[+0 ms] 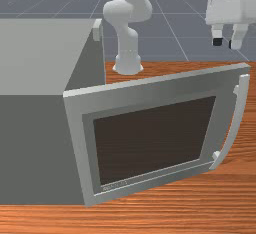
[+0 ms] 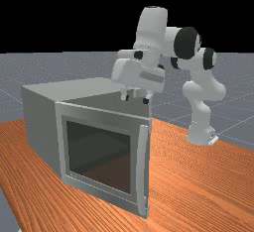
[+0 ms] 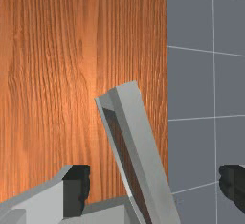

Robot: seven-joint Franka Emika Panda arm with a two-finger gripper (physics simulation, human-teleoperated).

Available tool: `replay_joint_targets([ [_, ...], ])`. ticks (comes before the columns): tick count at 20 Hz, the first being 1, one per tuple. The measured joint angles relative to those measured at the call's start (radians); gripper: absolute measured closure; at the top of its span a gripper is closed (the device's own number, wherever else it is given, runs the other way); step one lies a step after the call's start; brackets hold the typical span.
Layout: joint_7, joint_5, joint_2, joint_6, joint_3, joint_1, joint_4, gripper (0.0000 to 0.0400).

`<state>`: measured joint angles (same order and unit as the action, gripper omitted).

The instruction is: Close the microwave

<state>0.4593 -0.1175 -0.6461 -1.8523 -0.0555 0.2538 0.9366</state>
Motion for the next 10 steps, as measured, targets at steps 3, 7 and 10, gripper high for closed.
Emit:
replay_joint_targets([
  [3, -0.006, -0.002, 0.017, -0.064, 0.0, -0.002, 0.083, 0.0],
  [7, 0.001, 0.028, 0.004, -0.086, -0.014, -0.015, 0.114, 0.0],
  [10, 0.003, 0.04, 0.016, -0.165, -0.02, -0.023, 0.183, 0.0],
])
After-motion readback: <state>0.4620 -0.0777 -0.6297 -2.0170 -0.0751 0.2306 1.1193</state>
